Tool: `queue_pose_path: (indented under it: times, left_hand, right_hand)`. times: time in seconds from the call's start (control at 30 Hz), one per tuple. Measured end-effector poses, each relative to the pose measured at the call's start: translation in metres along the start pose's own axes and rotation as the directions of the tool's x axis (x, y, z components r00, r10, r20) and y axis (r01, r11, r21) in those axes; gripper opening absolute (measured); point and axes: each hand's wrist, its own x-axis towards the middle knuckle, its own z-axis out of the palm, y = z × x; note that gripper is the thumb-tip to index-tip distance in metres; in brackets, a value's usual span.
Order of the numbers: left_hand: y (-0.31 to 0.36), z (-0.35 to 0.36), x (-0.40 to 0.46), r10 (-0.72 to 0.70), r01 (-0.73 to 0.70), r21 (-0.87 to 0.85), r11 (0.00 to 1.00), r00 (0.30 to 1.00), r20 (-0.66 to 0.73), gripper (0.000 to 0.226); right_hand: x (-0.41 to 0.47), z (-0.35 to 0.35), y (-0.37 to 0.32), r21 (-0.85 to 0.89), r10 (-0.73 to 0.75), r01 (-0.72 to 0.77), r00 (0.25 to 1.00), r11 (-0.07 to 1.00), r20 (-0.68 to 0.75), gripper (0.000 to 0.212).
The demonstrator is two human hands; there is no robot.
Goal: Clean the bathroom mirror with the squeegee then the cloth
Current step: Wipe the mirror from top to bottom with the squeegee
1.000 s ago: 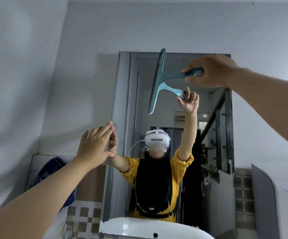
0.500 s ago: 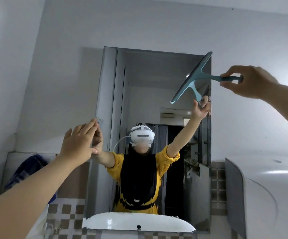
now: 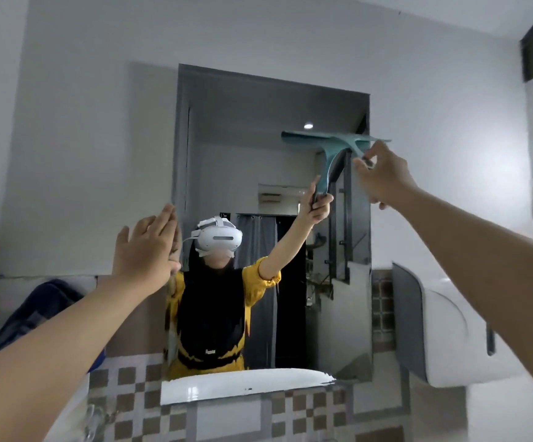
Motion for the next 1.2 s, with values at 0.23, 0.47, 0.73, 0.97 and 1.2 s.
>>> queue_pose_path:
  times: [0.23, 0.47, 0.73, 0.97, 1.2]
  left_hand:
    - [-0.004, 0.000, -0.001, 0.028, -0.027, -0.099, 0.995, 1.000, 0.001, 0.091]
    - [-0.013, 0.004, -0.002, 0.087, -0.090, -0.112, 0.990, 0.996, -0.033, 0.091]
    - [-0.024, 0.003, -0.005, 0.181, -0.194, -0.133, 0.972, 0.978, -0.100, 0.088]
    - [-0.034, 0.019, -0.027, 0.184, -0.196, -0.140, 0.970, 0.978, -0.098, 0.084]
    - [-0.027, 0.024, -0.039, 0.140, -0.146, -0.175, 0.974, 0.989, -0.045, 0.100]
  right_hand:
    - [-0.033, 0.060, -0.047, 0.383, 0.288, -0.230, 0.952, 0.895, -0.102, 0.014]
    - [-0.060, 0.114, -0.104, 0.674, 0.489, -0.257, 0.854, 0.693, -0.177, 0.019]
    - [-0.101, 0.160, -0.182, 0.809, 0.460, -0.228, 0.886, 0.541, -0.058, 0.019]
    - [-0.126, 0.174, -0.206, 0.824, 0.424, -0.198, 0.904, 0.531, -0.056, 0.016]
    - [-0.139, 0.184, -0.176, 0.623, 0.200, -0.090, 0.974, 0.777, -0.109, 0.017]
